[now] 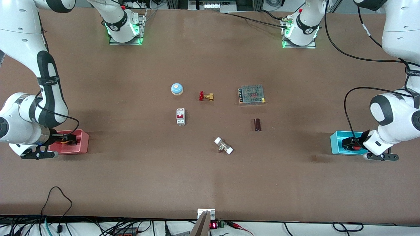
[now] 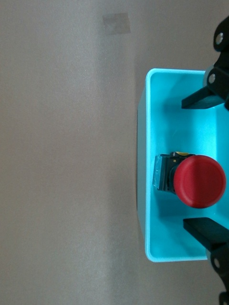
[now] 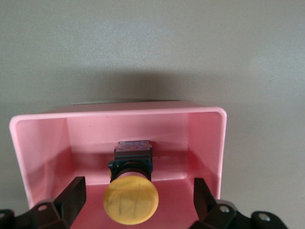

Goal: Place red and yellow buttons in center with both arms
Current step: 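Lower both grippers and grasp the yellow and red buttons in the bins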

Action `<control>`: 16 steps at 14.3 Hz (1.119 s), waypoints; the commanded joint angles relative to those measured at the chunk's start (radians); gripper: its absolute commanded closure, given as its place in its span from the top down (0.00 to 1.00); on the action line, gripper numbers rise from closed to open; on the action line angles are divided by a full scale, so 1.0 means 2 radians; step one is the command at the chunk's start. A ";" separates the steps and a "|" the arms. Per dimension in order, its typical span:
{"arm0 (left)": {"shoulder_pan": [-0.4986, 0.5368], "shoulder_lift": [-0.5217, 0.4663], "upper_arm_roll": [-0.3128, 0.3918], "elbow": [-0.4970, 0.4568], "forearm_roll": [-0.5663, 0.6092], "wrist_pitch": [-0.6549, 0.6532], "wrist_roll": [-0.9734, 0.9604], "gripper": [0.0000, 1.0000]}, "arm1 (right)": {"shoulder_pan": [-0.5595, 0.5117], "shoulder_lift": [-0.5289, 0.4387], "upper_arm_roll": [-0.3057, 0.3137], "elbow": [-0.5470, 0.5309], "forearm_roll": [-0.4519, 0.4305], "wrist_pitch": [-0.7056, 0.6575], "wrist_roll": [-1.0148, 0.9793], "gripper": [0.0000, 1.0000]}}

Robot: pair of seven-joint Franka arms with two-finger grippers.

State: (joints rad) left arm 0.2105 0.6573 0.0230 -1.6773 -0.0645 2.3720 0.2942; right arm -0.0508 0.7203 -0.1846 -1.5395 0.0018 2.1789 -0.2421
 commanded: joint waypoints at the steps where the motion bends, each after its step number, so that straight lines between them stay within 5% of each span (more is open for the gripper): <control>1: 0.004 0.007 -0.003 0.008 -0.015 0.008 0.020 0.94 | -0.012 0.016 0.008 0.015 0.030 0.000 -0.012 1.00; 5: 0.005 0.008 -0.003 0.008 -0.016 0.010 0.023 0.64 | -0.013 0.016 0.008 0.015 0.034 -0.003 -0.014 0.98; 11: 0.005 0.005 -0.003 0.010 -0.015 0.004 0.022 0.02 | -0.017 0.018 0.008 0.015 0.035 -0.001 -0.026 0.53; 13: 0.005 -0.003 -0.003 0.020 -0.015 -0.020 0.022 0.01 | -0.018 0.017 0.008 0.015 0.036 -0.002 -0.032 0.38; 16: 0.005 -0.023 -0.003 0.069 -0.015 -0.107 0.021 0.01 | -0.017 0.016 0.009 0.023 0.035 -0.009 -0.032 0.32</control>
State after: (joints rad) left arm 0.2118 0.6528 0.0230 -1.6093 -0.0650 2.2839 0.3033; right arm -0.0684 0.7442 -0.1837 -1.5278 0.0574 2.1782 -0.2809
